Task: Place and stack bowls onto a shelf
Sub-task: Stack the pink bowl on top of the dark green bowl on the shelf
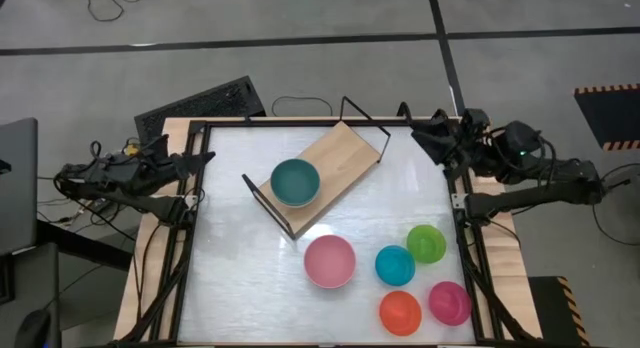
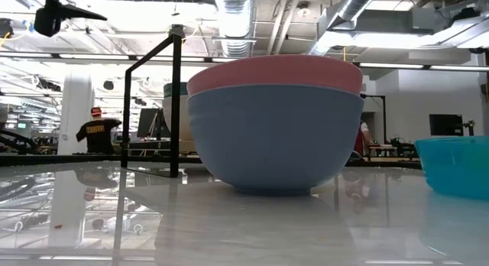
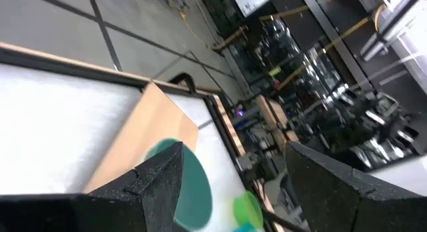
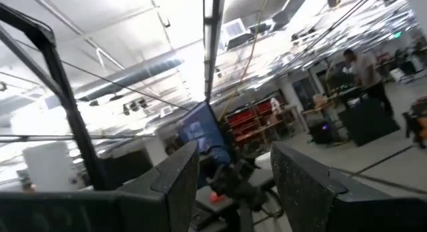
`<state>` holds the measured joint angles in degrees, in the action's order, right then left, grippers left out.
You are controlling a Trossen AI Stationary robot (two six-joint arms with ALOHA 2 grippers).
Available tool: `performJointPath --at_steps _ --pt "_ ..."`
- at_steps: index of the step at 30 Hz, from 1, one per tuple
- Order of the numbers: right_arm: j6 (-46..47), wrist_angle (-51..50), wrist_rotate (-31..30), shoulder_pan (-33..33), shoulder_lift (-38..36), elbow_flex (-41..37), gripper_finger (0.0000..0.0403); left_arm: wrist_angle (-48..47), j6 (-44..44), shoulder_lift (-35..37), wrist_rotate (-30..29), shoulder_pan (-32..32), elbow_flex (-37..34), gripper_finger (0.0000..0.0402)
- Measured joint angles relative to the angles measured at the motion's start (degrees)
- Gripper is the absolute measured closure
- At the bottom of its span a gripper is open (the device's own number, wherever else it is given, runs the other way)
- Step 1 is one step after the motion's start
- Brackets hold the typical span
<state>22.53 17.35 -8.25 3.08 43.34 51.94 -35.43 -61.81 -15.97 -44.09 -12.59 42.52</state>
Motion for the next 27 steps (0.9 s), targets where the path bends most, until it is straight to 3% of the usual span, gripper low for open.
performJointPath --at_steps 7,13,19,27 --pt "-0.5 3.5 -8.0 2.8 0.1 0.0 0.0191 0.5 2.0 0.0 0.6 0.0 1.6 0.0157" --pt "-0.5 5.0 -7.9 3.4 0.1 0.0 0.0191 0.5 7.2 0.0 -0.2 0.0 3.9 0.0157" --pt "-0.5 2.8 1.3 -0.2 0.1 0.0 0.0191 0.4 6.7 0.0 0.9 0.0 4.3 0.0157" --pt "1.0 -4.7 10.7 -11.4 2.9 0.0 0.0191 0.4 1.4 0.0 5.7 0.0 4.3 0.0157"
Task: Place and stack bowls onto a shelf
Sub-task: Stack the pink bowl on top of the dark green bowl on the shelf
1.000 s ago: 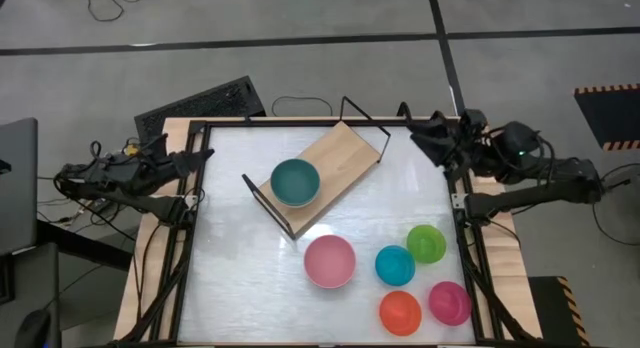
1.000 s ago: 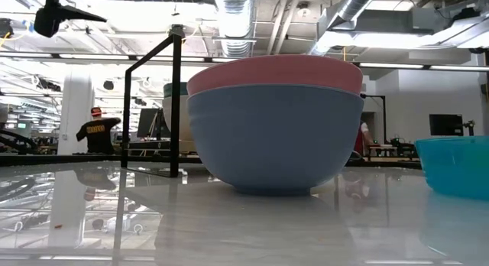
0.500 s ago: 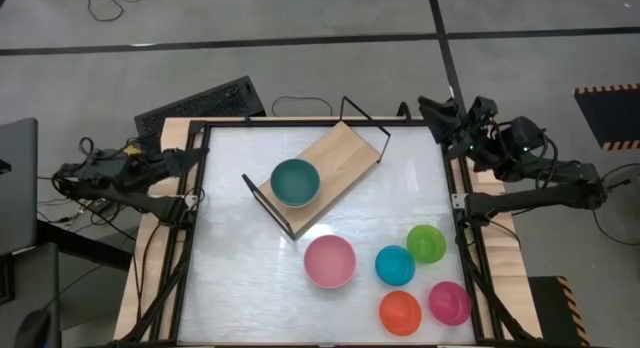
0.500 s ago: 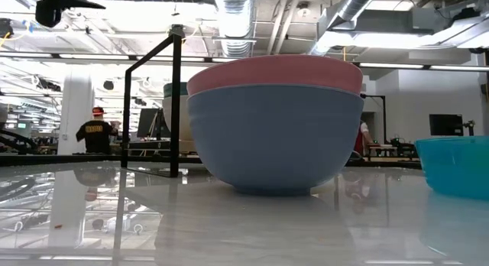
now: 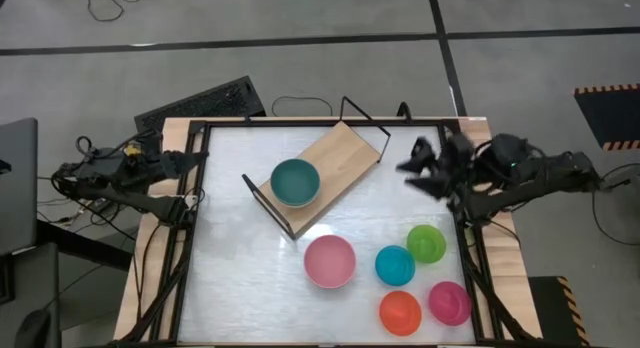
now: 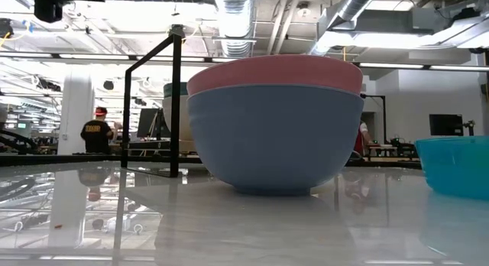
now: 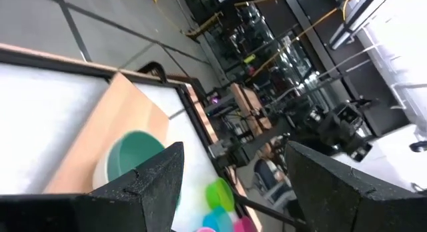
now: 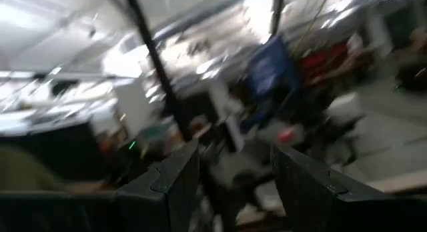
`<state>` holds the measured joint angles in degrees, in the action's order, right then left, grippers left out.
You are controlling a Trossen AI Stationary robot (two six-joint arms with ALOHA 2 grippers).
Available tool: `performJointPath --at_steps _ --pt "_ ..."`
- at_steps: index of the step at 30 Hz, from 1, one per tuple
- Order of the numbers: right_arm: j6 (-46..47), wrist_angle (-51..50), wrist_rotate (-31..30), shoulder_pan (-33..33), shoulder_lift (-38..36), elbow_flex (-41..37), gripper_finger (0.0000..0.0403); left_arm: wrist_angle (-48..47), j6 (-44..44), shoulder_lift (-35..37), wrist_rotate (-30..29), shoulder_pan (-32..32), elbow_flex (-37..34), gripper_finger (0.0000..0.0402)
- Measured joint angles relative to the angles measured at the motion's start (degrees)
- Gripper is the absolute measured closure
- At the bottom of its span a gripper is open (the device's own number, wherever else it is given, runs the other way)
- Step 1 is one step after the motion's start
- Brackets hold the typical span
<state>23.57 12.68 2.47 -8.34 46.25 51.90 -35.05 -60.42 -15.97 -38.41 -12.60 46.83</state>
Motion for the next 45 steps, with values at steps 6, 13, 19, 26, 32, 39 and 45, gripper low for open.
performJointPath --at_steps 6,13,19,26,32,39,45 --pt "-0.6 -3.4 0.7 -7.5 2.7 0.0 0.0191 0.0 0.4 0.0 0.7 0.0 0.0 0.0157" --pt "-7.0 -3.5 0.4 -13.4 5.3 0.0 0.0191 0.0 0.9 0.0 1.9 0.0 0.0 0.0157" --pt "-7.1 -2.9 -1.1 -12.7 5.0 0.0 0.0191 0.0 1.2 0.0 1.7 0.0 0.0 0.0157" --pt "-12.1 8.0 -13.8 -6.8 5.0 0.6 0.0191 0.0 -0.2 0.0 -0.6 0.0 0.0 0.0157" --pt "-20.0 10.3 -23.6 3.8 5.0 5.5 0.0191 0.0 1.5 0.0 -3.7 0.0 0.0 0.0157" --pt "-18.7 9.2 -24.0 14.0 5.2 6.8 0.0191 -0.2 5.0 0.0 -5.5 0.0 0.0 0.0157" --pt "-14.2 6.8 -23.5 20.4 7.7 6.8 0.0191 -0.3 5.1 0.0 -4.4 0.0 0.0 0.0157"
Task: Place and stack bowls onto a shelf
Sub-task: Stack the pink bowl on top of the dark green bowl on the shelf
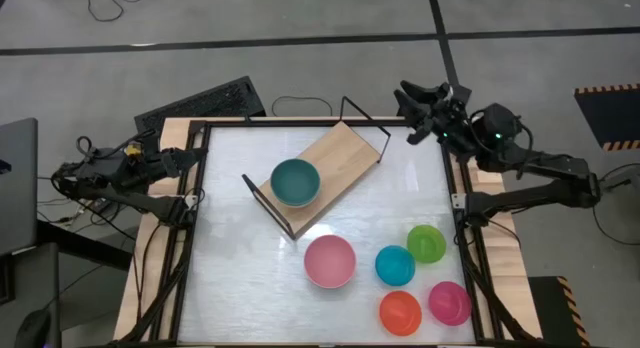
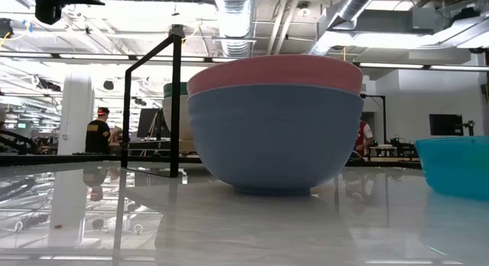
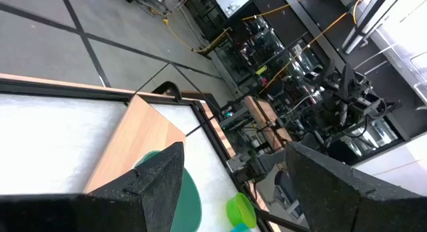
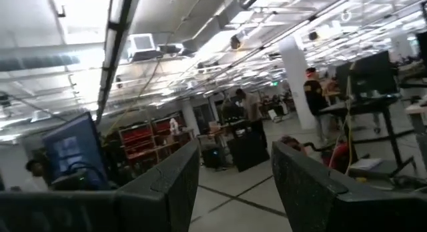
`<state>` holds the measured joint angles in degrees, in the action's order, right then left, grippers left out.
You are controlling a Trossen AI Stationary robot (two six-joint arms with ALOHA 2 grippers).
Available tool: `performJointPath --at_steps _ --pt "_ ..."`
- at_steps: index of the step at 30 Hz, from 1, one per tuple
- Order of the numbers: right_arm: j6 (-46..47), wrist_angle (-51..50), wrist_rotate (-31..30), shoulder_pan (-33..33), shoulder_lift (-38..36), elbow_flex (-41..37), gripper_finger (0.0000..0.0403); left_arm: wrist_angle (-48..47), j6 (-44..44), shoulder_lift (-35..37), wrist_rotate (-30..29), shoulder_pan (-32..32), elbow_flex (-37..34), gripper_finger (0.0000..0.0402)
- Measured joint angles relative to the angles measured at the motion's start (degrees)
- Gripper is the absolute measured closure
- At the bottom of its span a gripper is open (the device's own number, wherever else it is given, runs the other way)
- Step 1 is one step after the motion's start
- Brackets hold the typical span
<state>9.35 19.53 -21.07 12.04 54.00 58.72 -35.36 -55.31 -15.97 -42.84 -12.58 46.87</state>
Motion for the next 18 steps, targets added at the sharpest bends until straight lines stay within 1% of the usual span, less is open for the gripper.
performJointPath --at_steps 4,5,6,7,10,12,15,18 --pt "3.1 1.3 0.4 4.1 2.1 0.0 0.0191 0.0 1.7 0.0 -0.1 0.0 0.0 0.0157" --pt "4.6 1.3 1.5 5.0 2.5 0.0 0.0191 0.0 1.9 0.0 -0.1 0.0 0.0 0.0157" --pt "5.8 1.8 4.2 5.7 2.7 0.0 0.0191 0.0 1.9 0.0 -0.1 0.0 0.0 0.0157" --pt "6.5 3.0 8.4 6.2 2.8 0.0 0.0191 0.1 1.8 0.0 -0.1 0.0 0.0 0.0157" --pt "9.3 8.2 24.8 5.5 2.1 0.0 0.0191 0.6 1.0 0.0 -0.1 0.0 0.0 0.0157" --pt "13.1 9.1 34.3 3.6 1.1 0.0 0.0191 1.1 1.4 0.0 -0.1 0.0 0.0 0.0157" --pt "18.8 7.3 43.3 -0.6 -0.2 0.1 0.0191 1.7 2.6 0.0 -0.1 0.0 0.0 0.0157" --pt "21.2 2.9 46.8 -7.7 -0.5 0.1 0.0191 1.6 2.3 0.0 -0.1 0.0 0.0 0.0157"
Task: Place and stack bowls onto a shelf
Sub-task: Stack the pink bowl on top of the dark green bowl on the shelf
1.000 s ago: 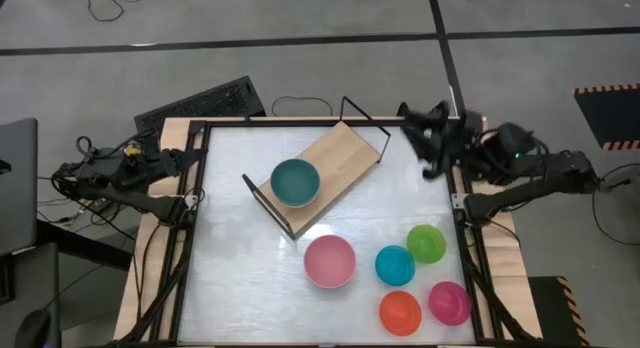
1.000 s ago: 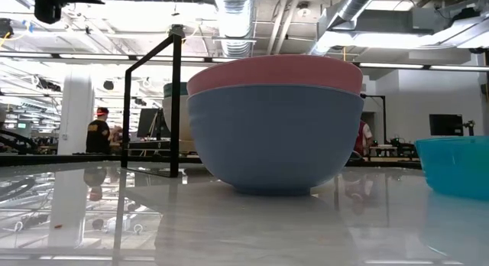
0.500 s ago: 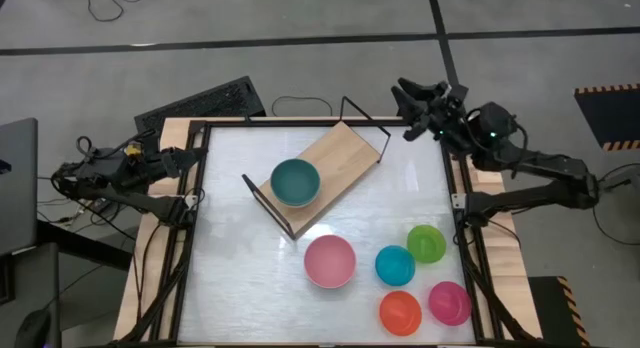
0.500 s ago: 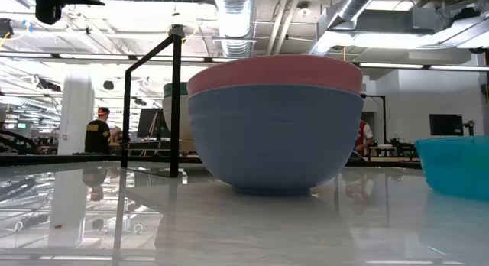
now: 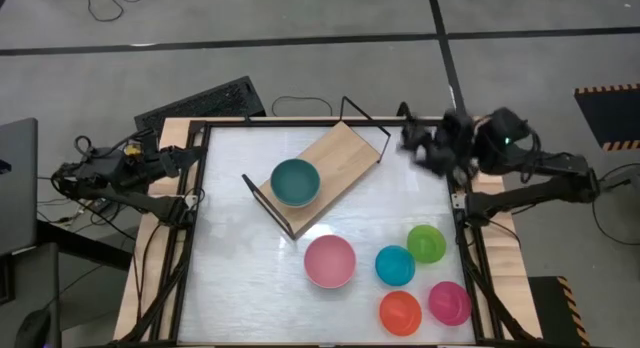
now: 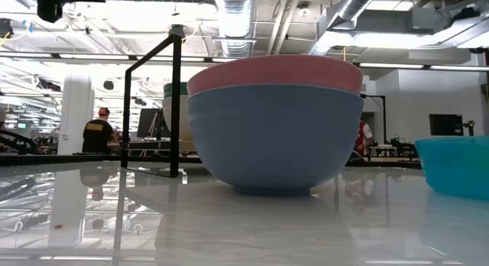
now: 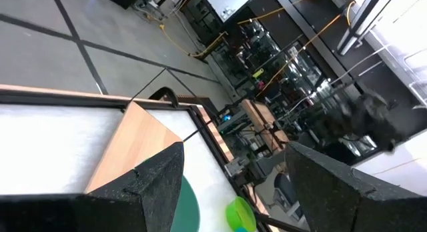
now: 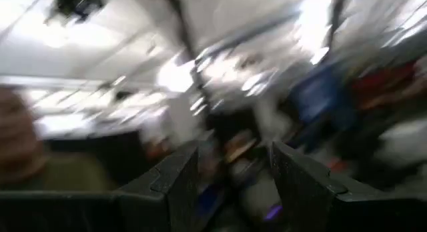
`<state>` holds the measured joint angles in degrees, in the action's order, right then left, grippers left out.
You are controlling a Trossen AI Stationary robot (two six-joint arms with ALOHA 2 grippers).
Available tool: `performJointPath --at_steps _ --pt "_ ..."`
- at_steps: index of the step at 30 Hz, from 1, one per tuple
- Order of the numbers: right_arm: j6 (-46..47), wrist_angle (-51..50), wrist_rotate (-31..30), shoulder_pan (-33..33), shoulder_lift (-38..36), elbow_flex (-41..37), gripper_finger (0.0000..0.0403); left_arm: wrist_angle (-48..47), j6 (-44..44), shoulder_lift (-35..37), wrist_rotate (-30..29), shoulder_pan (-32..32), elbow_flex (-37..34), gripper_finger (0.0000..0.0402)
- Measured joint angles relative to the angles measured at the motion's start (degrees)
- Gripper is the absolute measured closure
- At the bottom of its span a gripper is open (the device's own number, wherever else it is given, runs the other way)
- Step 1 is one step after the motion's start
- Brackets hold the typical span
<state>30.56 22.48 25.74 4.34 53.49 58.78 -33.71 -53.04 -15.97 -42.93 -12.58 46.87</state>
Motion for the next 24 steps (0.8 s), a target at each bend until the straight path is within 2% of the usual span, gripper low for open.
performJointPath --at_steps 3,7,16,24 --pt "-2.8 -7.9 -1.7 -7.5 0.5 0.0 0.0191 -0.5 -1.0 0.0 1.2 0.0 0.0 0.0157" --pt "-5.1 -10.4 -12.3 -13.7 2.4 0.0 0.0191 0.0 -1.1 0.0 1.3 0.0 0.0 0.0157" --pt "-3.2 -10.1 -16.5 -17.5 5.6 0.0 0.0191 -1.7 -1.2 0.0 1.4 0.0 0.0 0.0157" --pt "7.7 -16.0 -23.3 -19.0 9.5 0.0 0.0191 -1.7 -1.6 0.0 3.1 0.0 0.0 0.0157"
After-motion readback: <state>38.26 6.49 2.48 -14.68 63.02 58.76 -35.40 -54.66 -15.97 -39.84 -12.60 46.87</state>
